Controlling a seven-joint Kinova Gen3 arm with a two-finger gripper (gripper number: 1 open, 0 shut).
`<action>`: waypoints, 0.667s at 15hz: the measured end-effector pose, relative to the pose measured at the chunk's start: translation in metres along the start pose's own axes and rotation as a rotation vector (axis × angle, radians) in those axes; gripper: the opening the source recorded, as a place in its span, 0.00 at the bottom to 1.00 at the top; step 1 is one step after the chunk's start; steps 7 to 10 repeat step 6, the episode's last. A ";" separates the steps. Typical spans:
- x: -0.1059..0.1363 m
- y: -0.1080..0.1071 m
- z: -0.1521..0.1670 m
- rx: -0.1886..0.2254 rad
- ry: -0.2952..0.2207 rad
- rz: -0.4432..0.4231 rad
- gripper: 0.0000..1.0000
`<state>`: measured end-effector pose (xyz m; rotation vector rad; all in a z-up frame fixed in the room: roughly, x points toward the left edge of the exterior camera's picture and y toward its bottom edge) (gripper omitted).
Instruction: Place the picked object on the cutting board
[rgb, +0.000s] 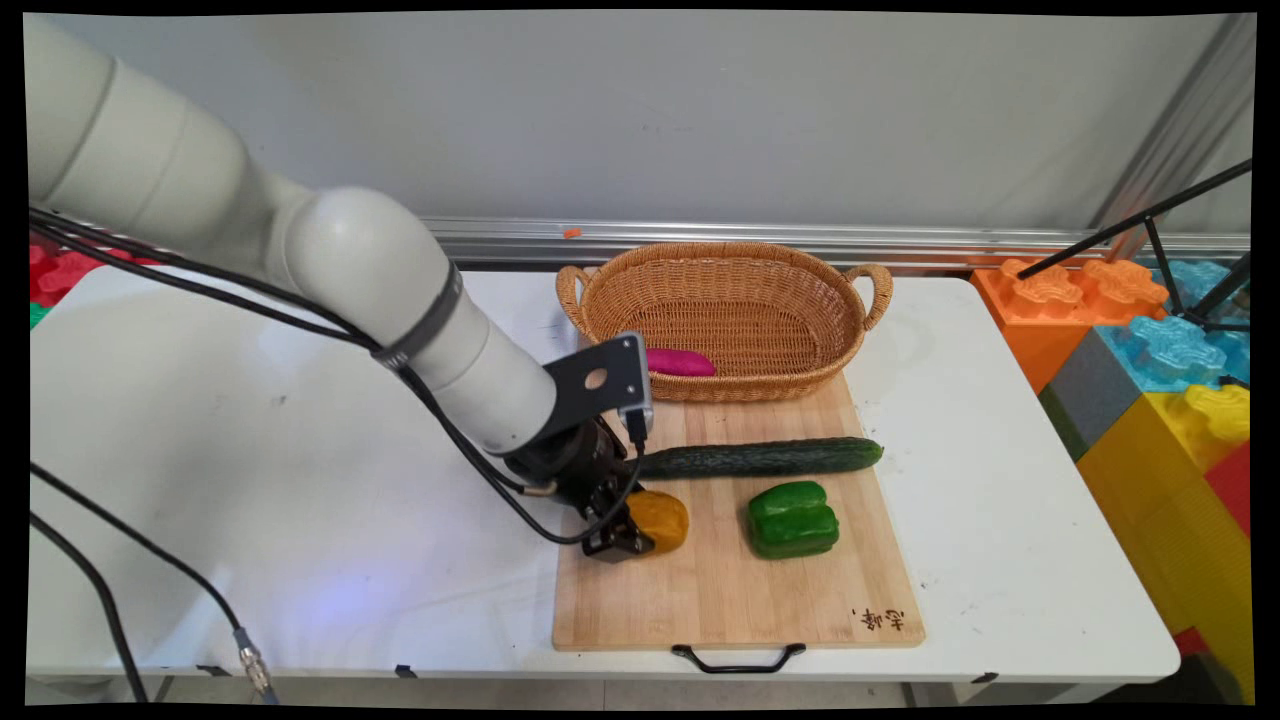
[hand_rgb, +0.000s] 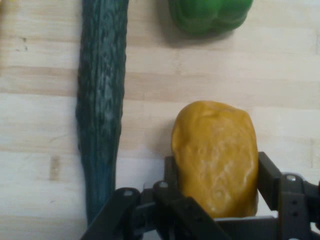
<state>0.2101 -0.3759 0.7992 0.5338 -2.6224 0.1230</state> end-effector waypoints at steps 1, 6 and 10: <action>-0.001 0.001 0.006 -0.002 0.003 0.004 0.00; -0.001 0.002 0.018 -0.010 0.017 0.019 1.00; -0.001 0.002 0.018 -0.010 0.017 0.019 1.00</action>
